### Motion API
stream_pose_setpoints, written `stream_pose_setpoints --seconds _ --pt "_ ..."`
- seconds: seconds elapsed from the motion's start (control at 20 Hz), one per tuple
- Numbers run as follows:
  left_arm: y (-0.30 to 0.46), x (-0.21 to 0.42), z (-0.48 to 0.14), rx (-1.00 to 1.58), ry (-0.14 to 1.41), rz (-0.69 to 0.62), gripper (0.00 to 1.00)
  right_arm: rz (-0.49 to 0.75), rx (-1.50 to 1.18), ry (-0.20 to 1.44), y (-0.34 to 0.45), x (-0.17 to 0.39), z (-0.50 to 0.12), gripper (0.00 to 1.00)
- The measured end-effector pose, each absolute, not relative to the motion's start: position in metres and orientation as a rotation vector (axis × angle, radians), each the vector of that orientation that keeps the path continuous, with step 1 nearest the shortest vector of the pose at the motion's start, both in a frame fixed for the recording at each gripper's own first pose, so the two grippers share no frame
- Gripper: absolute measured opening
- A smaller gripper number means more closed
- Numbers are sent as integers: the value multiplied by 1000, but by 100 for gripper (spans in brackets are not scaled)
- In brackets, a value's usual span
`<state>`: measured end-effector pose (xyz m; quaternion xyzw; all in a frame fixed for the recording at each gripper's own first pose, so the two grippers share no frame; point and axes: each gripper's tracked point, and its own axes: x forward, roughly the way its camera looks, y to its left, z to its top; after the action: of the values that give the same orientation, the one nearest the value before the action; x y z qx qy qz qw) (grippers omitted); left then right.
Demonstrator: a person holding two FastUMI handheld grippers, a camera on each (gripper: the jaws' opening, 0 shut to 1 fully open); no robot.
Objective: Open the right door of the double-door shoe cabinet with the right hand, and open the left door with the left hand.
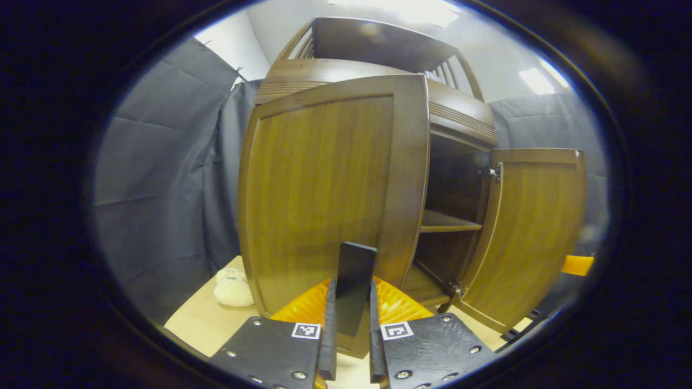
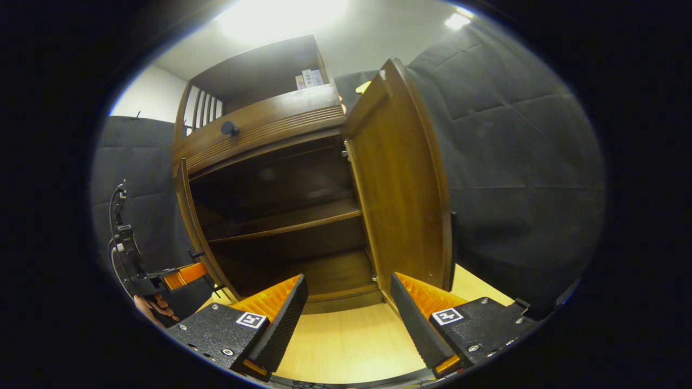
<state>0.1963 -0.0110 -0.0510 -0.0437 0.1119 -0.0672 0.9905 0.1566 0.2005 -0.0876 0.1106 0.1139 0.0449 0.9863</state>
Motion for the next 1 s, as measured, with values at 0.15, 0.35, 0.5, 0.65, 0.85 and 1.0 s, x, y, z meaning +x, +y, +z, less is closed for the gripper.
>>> stream_pose_setpoints --seconds 0.15,0.35,0.5,0.65,0.85,1.0 --pt "8 178 -47 -111 212 -119 31 142 210 238 217 165 -91 95" --pt "29 162 -42 -88 194 -92 28 209 205 251 245 170 -93 91" --pt "48 147 -41 -39 186 -88 17 259 201 258 265 173 -94 92" --pt "61 141 -39 -18 181 -98 26 285 192 253 278 176 -92 95" --pt "85 131 -42 -4 171 -83 15 300 186 261 287 178 -93 91" --pt "111 124 -42 25 166 -44 8 306 188 272 290 178 -96 95"
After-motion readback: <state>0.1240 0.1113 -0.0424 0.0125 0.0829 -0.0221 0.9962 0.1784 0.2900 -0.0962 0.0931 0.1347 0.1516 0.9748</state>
